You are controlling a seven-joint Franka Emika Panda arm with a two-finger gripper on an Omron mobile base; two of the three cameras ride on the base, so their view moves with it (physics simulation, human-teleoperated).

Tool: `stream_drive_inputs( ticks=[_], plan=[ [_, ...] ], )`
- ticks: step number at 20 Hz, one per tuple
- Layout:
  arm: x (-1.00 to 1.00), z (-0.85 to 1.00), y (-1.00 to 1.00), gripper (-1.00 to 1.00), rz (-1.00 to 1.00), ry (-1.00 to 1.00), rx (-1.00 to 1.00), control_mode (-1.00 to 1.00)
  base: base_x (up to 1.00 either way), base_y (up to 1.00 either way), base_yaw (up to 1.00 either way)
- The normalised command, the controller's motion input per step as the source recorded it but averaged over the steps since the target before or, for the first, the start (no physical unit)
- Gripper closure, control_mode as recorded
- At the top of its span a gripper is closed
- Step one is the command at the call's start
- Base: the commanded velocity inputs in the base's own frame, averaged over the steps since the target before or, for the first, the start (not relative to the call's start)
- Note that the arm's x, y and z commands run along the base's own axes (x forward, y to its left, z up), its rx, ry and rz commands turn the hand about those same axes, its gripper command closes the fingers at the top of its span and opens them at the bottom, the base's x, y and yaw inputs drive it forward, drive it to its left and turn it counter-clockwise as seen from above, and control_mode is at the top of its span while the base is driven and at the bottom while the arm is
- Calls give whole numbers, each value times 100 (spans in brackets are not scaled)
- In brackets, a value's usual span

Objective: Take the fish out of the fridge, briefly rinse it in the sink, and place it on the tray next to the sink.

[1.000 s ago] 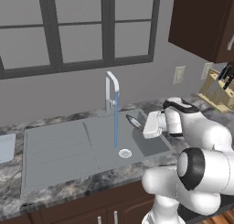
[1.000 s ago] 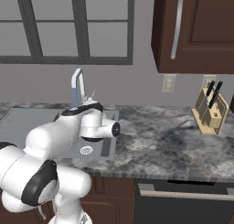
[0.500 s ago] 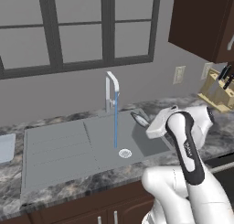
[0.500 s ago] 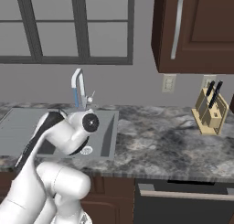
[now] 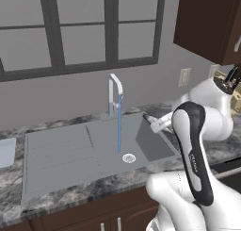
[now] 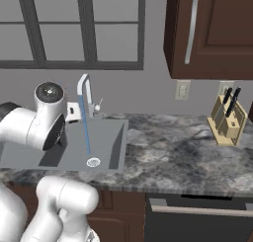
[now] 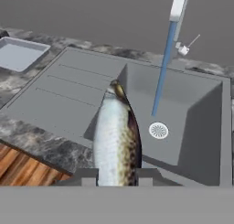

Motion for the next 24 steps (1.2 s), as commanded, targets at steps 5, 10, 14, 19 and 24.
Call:
stream_drive_inputs(
  ticks=[5,10,14,19,24],
  plan=[
    [-46,31,14,100,-5,27,-23,-100,0,0,0],
    [-27,-5,10,100,0,-1,-10,-100,0,0,0],
    [-6,-1,1,100,0,-4,-1,-100,0,0,0],
    [-10,0,1,100,0,-22,0,-100,0,0,0],
    [-37,0,-1,100,0,0,0,-100,0,0,0]
  ],
)
